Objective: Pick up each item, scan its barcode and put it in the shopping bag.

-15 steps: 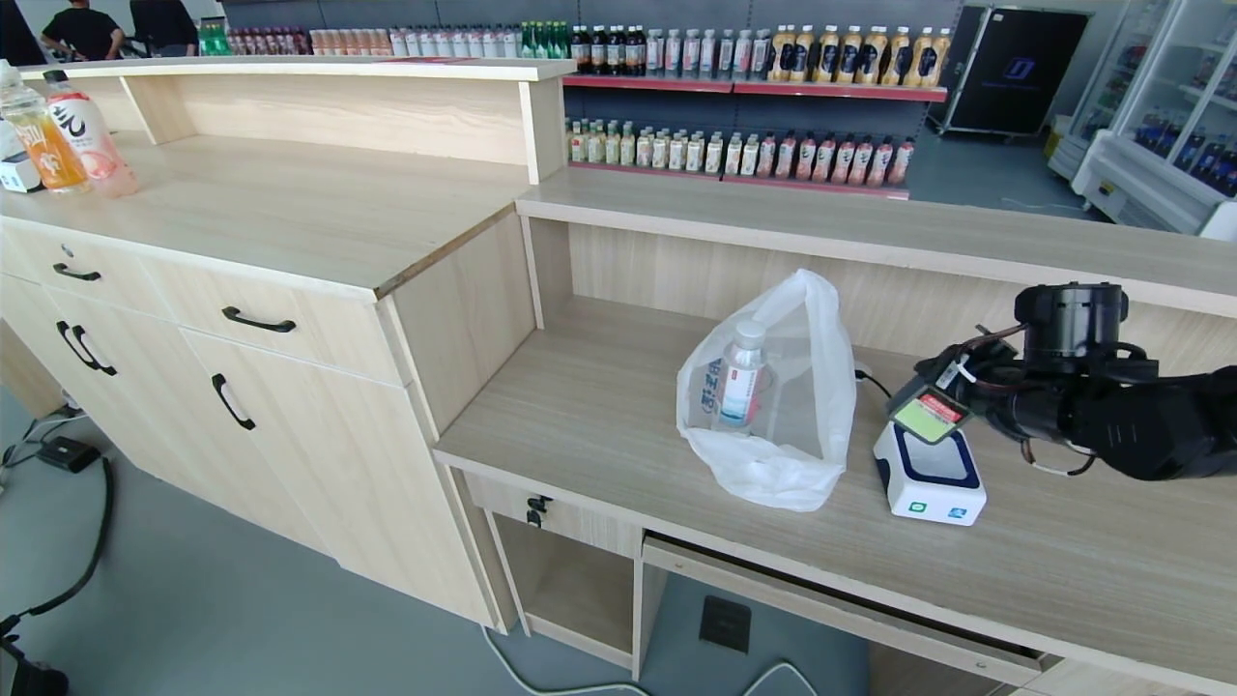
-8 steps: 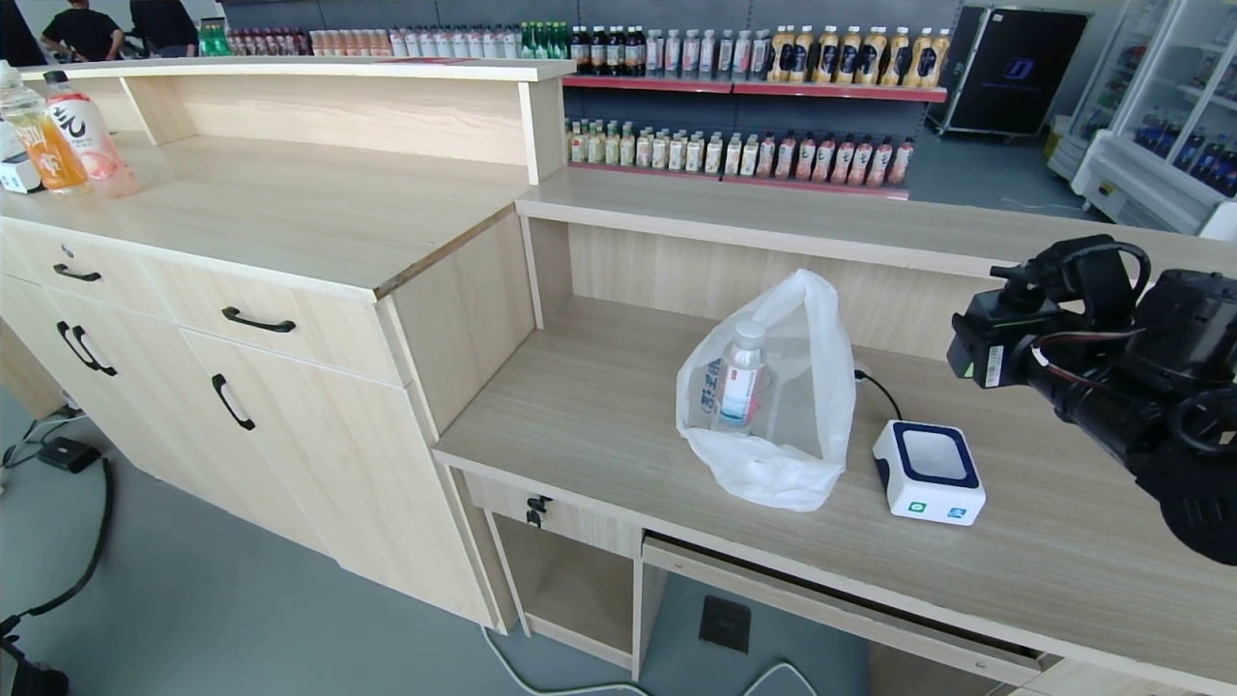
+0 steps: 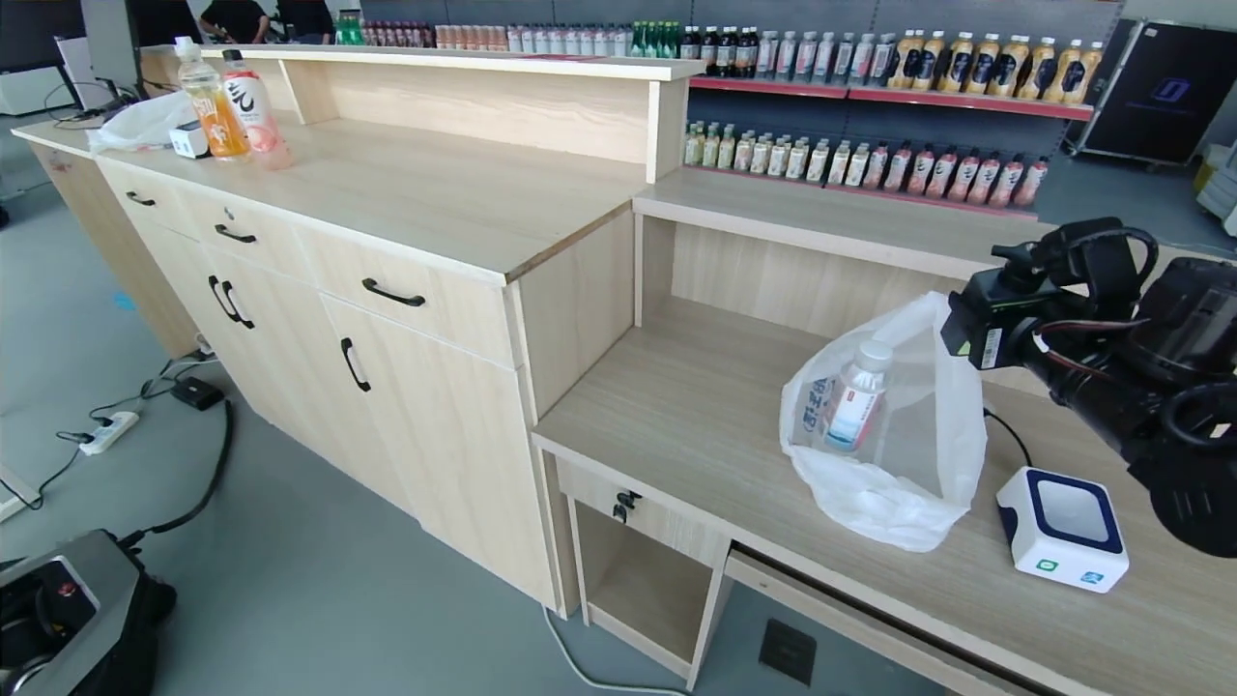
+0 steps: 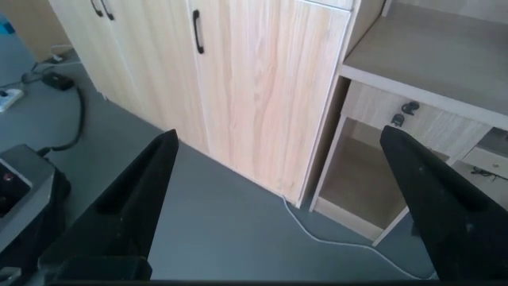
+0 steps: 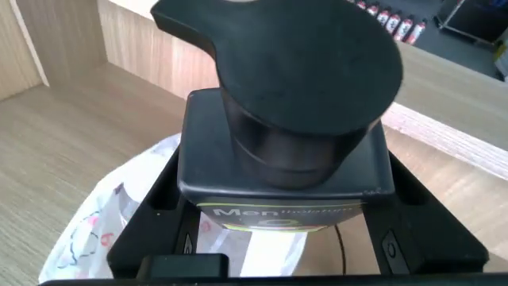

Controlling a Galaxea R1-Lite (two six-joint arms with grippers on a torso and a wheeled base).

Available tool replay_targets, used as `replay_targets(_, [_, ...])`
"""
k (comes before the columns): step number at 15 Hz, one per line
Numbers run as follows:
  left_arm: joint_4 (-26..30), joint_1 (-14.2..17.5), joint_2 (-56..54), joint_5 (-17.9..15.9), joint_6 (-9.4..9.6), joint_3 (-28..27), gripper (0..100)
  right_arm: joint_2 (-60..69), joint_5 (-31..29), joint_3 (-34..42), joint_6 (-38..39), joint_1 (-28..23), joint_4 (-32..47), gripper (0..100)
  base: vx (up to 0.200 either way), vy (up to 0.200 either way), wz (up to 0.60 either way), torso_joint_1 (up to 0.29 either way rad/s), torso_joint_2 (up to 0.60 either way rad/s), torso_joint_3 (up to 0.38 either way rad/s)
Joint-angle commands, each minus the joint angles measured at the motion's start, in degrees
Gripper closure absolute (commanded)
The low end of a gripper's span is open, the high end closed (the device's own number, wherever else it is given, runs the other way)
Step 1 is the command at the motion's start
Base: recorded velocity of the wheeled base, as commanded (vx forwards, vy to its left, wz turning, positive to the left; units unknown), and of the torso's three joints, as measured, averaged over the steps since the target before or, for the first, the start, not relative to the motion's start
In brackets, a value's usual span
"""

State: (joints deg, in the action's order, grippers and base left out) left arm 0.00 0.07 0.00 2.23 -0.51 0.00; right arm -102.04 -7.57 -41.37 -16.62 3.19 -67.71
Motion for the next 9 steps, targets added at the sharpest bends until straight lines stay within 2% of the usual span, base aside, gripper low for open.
replay_targets(1, [0.0, 0.01, 0.0, -0.03, -0.02, 0.0, 0, -2.73, 0.01, -1.34, 0.36, -0.82, -0.76, 100, 0.0, 0.0, 0.0, 0.0, 0.0, 0.0])
replay_targets(4, [0.0, 0.01, 0.0, -0.03, -0.02, 0.0, 0, -5.37, 0.01, -3.98, 3.7, -1.44, -2.17, 100, 0.0, 0.0, 0.0, -0.134, 0.33, 0.199])
replay_targets(7, [0.0, 0.01, 0.0, 0.05, -0.02, 0.0, 0, -6.95, 0.1, -4.77, 7.12, -2.14, -2.96, 100, 0.0, 0.0, 0.0, -0.183, 0.48, 0.292])
replay_targets(9, [0.0, 0.01, 0.0, 0.05, -0.02, 0.0, 0, -8.88, 0.28, -6.26, 9.5, -3.11, -2.78, 100, 0.0, 0.0, 0.0, -0.081, 0.23, 0.124])
